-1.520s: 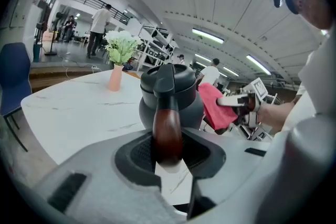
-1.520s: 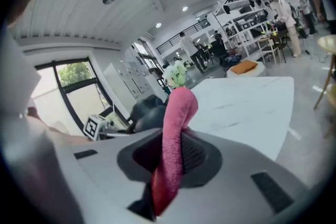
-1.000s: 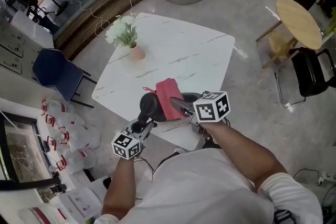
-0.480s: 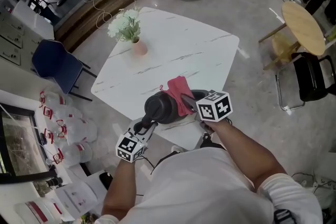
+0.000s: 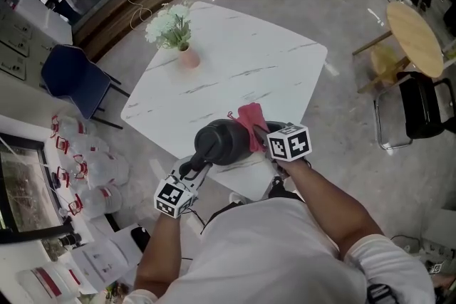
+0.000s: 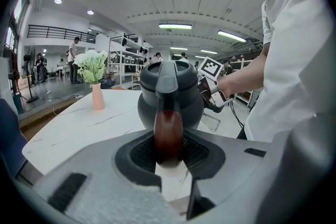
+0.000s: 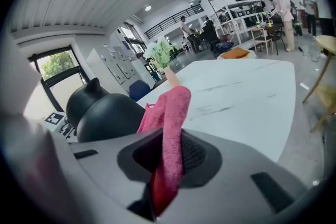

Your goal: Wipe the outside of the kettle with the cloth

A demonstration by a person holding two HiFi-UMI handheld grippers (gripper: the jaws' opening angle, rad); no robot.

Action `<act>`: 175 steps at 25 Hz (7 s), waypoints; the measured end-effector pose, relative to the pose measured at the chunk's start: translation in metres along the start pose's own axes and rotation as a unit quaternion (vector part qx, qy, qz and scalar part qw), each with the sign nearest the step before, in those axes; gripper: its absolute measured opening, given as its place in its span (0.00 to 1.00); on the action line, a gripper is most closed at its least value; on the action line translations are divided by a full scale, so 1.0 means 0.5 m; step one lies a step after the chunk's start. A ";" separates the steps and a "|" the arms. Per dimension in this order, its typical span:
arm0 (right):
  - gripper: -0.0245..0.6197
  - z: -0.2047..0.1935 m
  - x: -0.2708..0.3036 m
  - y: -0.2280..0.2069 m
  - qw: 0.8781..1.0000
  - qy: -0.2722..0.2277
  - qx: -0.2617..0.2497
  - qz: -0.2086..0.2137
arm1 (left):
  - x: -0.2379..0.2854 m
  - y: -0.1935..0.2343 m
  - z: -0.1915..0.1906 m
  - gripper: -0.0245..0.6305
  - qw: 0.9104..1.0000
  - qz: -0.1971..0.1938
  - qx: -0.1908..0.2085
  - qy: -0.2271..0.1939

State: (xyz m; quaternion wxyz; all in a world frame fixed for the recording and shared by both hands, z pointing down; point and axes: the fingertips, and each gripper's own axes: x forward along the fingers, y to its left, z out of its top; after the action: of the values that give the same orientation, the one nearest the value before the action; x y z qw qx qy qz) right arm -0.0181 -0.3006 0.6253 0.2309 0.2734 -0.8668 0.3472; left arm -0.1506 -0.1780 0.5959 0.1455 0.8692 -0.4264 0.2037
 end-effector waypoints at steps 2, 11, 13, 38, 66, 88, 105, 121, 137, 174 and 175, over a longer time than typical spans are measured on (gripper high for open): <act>0.13 -0.012 0.010 -0.020 1.000 0.010 0.000 -0.012 | 0.001 0.001 0.001 0.19 1.000 -0.001 0.000 0.001; 0.13 -0.085 0.052 -0.091 0.996 0.071 -0.008 -0.061 | 0.005 -0.001 0.000 0.19 1.000 -0.005 0.022 0.009; 0.13 -0.093 0.049 -0.101 0.995 0.076 -0.013 -0.070 | 0.004 -0.003 -0.004 0.19 1.000 -0.006 0.026 0.013; 0.14 0.094 -0.185 0.218 0.935 0.063 -0.214 0.277 | 0.016 -0.088 -0.008 0.19 0.951 -0.046 0.302 0.040; 0.13 -0.030 0.076 -0.016 0.921 0.234 -0.296 0.098 | 0.022 -0.101 0.015 0.20 0.932 -0.045 0.353 0.065; 0.14 0.101 -0.064 0.017 0.901 0.141 -0.408 0.036 | 0.040 -0.129 0.036 0.20 0.897 -0.073 0.427 0.084; 0.14 0.047 -0.220 0.305 0.774 0.334 -0.456 0.284 | 0.068 -0.173 0.073 0.20 0.830 -0.119 0.534 0.106; 0.14 -0.018 -0.039 0.244 0.660 0.424 -0.578 0.224 | 0.071 -0.167 0.077 0.20 0.827 -0.083 0.540 0.132; 0.13 -0.068 0.107 0.172 0.607 0.463 -0.603 0.230 | 0.074 -0.154 0.081 0.20 0.843 -0.061 0.514 0.151; 0.14 0.201 -0.155 0.009 0.985 -0.084 -0.152 -0.014 | 0.063 0.003 0.027 0.20 0.951 -0.064 0.250 0.172; 0.14 0.187 -0.173 0.005 0.986 -0.090 -0.140 -0.026 | 0.064 0.005 0.027 0.20 0.952 -0.066 0.241 0.175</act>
State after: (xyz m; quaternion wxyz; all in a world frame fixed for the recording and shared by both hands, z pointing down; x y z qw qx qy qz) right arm 0.0248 -0.3403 0.5121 0.1970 0.2908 -0.9167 0.1902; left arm -0.1317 -0.2072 0.5995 0.0174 0.8553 -0.2740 0.4394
